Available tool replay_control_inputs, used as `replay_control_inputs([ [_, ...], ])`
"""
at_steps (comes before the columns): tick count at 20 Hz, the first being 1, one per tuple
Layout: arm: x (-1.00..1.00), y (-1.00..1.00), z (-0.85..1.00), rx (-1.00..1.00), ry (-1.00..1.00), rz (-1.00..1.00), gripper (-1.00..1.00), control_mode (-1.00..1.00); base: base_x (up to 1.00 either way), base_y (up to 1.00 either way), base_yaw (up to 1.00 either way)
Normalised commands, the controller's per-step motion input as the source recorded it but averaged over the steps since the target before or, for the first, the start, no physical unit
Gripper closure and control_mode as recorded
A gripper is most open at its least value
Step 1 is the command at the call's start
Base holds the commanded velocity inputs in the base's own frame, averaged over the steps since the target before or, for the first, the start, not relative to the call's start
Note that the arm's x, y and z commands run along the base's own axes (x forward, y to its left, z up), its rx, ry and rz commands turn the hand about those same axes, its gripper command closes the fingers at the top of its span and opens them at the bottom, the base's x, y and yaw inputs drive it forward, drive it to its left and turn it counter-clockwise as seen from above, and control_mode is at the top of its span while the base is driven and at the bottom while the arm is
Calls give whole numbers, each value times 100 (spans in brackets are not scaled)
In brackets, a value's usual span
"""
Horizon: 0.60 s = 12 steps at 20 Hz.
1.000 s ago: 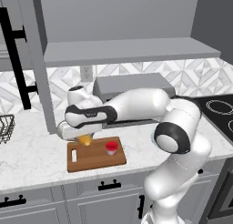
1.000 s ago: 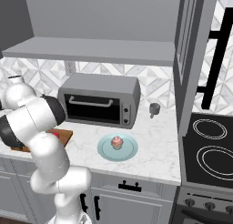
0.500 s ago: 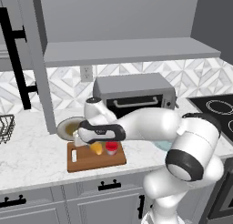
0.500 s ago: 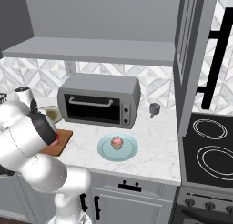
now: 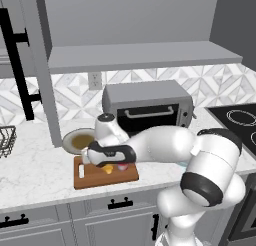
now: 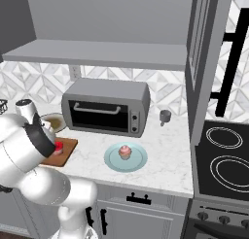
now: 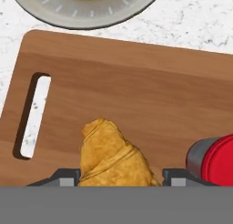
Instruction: From the different types of pastries on the counter, select a croissant and place it on the cutting board. Then retrieve a jar of jam from the cabinet and place it alongside the croissant on the cutting board.
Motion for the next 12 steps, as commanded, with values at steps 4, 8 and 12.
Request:
replay_control_inputs([
  [4, 30, 2, 0, 6, 0, -2, 100, -100, 0, 0, 0],
  [8, 22, 1, 0, 0, 0, 0, -100, -100, 0, 0, 0],
  [12, 16, 1, 0, 0, 0, 0, -100, -100, 0, 0, 0],
])
